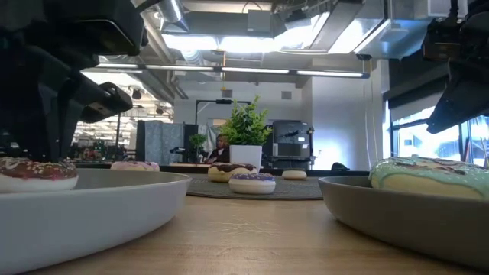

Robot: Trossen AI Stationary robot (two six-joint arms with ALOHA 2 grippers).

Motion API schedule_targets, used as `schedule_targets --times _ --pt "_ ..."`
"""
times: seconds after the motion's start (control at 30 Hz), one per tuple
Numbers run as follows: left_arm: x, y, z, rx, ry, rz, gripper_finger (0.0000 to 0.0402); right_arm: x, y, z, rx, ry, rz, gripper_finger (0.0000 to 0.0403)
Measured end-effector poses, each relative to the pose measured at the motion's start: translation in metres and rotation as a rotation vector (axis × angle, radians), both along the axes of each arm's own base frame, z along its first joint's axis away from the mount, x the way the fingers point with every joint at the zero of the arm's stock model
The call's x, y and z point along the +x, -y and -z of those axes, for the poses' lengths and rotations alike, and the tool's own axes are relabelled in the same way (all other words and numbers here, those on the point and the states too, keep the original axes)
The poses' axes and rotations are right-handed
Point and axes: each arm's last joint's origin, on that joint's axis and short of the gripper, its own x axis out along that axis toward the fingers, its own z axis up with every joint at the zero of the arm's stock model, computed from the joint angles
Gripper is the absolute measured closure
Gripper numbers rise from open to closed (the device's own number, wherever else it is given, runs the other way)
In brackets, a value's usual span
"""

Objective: Pick & Place donuts
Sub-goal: Put the small brown donut on the gray plate, then put the small dark blue donut on the gray plate

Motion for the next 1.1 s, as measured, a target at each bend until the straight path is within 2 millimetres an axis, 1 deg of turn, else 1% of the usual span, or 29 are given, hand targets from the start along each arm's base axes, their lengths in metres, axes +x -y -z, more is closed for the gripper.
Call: schedule_targets --times 0.37,0.53,0.6,0.73,0.83,0.9,0.97,1.1 --pt "0.000 0.000 0.000 0.002 0.001 -0.002 0.0355 0.000 0.000 0.000 0.006 -0.003 -0.002 0.0289" --pt "0.000 -0.001 0.000 0.010 0.002 0.014 0.0330 0.000 -0.001 0.000 0.020 -0.012 -0.009 0.0289" --pt "-0.002 -0.003 -0.005 0.017 0.014 0.033 0.0318 0.000 -0.001 0.000 0.020 -0.012 -0.009 0.0289" --pt "0.000 -0.012 -0.024 0.061 0.123 0.024 0.0295 0.000 -0.001 0.000 0.019 -0.012 -0.010 0.0289" --pt "0.007 -0.022 -0.035 0.133 0.246 -0.042 0.0283 0.000 -0.001 0.000 0.018 -0.013 -0.011 0.0289" --pt "0.016 -0.029 -0.041 0.175 0.341 -0.099 0.0277 0.000 -0.001 0.000 0.017 -0.014 -0.011 0.0289" --pt "0.027 -0.035 -0.044 0.175 0.416 -0.126 0.0272 0.000 -0.001 0.000 0.017 -0.014 -0.011 0.0289" --pt "0.045 -0.045 -0.041 0.147 0.488 -0.027 0.0266 0.000 -0.001 0.000 0.013 -0.016 -0.015 0.0289"
